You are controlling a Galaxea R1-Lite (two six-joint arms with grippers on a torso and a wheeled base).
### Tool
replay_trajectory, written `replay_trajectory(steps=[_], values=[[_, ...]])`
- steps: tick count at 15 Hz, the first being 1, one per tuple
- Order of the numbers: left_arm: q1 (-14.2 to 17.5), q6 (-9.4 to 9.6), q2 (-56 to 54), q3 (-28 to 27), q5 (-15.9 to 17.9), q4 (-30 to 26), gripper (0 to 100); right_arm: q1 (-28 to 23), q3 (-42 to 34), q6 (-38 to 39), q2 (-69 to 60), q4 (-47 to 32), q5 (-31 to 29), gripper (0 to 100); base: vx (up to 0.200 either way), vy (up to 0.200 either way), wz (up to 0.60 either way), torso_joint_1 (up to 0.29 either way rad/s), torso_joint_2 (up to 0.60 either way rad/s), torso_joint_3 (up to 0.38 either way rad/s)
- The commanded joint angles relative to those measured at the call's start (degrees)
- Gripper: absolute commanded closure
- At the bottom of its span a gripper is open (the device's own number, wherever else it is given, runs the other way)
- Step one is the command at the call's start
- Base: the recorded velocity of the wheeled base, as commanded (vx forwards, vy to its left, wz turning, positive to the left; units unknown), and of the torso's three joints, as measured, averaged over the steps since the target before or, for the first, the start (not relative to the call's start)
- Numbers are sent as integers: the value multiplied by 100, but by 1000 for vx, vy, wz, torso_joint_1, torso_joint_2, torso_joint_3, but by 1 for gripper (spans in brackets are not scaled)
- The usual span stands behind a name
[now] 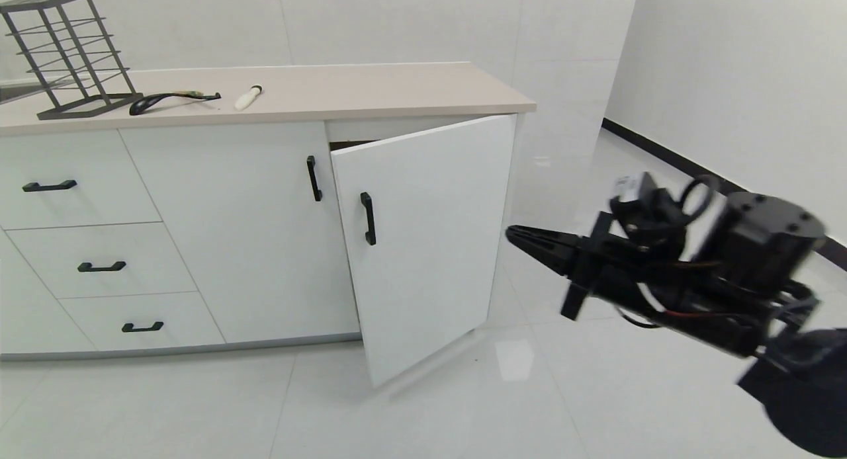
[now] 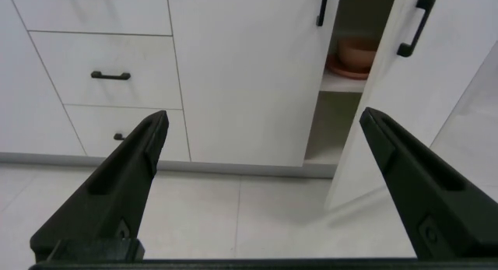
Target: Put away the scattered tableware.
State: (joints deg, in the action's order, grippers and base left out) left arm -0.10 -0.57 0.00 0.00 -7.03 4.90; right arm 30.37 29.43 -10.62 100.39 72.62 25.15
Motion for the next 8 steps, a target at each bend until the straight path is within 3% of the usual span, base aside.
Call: replay_trajectory(steps=[1, 2, 4, 8], values=[[1, 5, 0, 0, 0, 2, 0, -356, -1739, -28, -2647, -37, -1, 100, 0, 0, 0, 0, 0, 0], [1, 22, 0, 0, -9, 2, 0, -1050, -2424, -28, -3843, -143, -1, 100, 0, 0, 0, 0, 0, 0], [1, -13, 0, 0, -17, 2, 0, -1868, -2899, -46, -5284, -380, -10, 100, 0, 0, 0, 0, 0, 0], [1, -22, 0, 0, -61, 2, 0, -2905, -2916, -116, -7244, -1839, -10, 100, 0, 0, 0, 0, 0, 0]])
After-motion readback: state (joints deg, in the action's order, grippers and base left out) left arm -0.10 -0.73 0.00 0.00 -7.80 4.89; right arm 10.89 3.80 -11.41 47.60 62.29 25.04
